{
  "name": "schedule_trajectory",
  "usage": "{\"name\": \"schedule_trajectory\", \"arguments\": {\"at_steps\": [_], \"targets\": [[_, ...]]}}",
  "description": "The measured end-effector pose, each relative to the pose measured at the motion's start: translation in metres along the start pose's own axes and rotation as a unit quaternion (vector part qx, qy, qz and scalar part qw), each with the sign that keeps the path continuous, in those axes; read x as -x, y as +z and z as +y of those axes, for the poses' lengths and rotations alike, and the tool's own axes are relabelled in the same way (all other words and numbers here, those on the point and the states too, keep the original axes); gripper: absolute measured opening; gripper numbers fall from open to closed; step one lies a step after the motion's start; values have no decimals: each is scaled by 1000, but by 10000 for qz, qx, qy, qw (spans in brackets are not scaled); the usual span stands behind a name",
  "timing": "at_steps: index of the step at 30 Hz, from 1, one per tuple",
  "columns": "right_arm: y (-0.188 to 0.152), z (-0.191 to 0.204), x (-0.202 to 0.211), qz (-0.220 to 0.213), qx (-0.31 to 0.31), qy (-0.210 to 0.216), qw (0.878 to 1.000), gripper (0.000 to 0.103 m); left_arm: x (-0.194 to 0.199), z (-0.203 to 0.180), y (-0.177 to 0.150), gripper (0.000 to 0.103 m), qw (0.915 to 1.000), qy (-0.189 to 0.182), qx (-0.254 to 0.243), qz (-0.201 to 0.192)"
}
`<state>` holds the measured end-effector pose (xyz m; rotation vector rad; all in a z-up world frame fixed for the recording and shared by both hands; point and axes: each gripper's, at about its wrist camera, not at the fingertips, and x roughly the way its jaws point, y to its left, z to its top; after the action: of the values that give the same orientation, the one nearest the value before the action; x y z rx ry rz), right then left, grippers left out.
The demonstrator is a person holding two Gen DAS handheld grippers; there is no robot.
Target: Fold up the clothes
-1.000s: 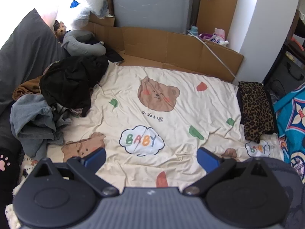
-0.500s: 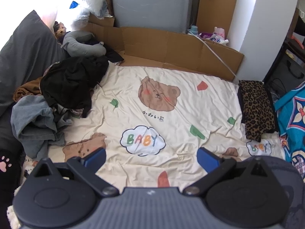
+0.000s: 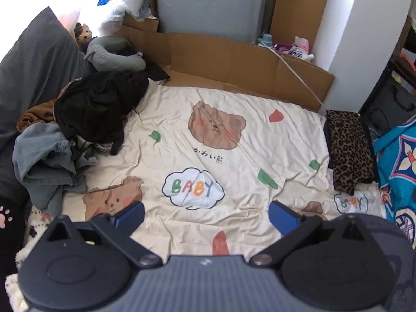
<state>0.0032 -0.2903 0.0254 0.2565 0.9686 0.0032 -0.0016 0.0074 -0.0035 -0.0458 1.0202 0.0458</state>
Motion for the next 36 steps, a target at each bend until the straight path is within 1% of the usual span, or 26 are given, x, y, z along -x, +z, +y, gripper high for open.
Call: {"name": "schedule_trajectory", "arguments": {"at_steps": [5,10,17,21,23,26,30,34,36], "targets": [[1,0,0,21,49,-41,10000,103,1,1,0,103,10000,-14,15,-50],[2,-5,2,-26,-141,-60,9999,103,-1,5,1,103,9999,-20,101,-55],[8,-1,1,-113,-142,-270,9995,103,-11,11,2,103,9996,-220,155,28],[11,3,-1,-129,-128,-322,9993,103,-15,23,5,102,9979,-511,377,153],[12,6,-4,-122,-145,-318,9993,103,-16,27,5,102,9977,-508,409,203],[15,11,-10,-92,-158,-260,9995,103,-15,32,5,102,9978,-532,365,166],[21,20,-16,-112,-151,-22,9998,103,-16,47,11,102,9980,-433,448,96],[31,31,-23,-188,-57,27,9998,103,-16,74,22,102,9976,-192,670,-51],[37,34,-26,-232,-10,125,9997,103,-16,88,31,102,9972,-70,728,-122]]}}
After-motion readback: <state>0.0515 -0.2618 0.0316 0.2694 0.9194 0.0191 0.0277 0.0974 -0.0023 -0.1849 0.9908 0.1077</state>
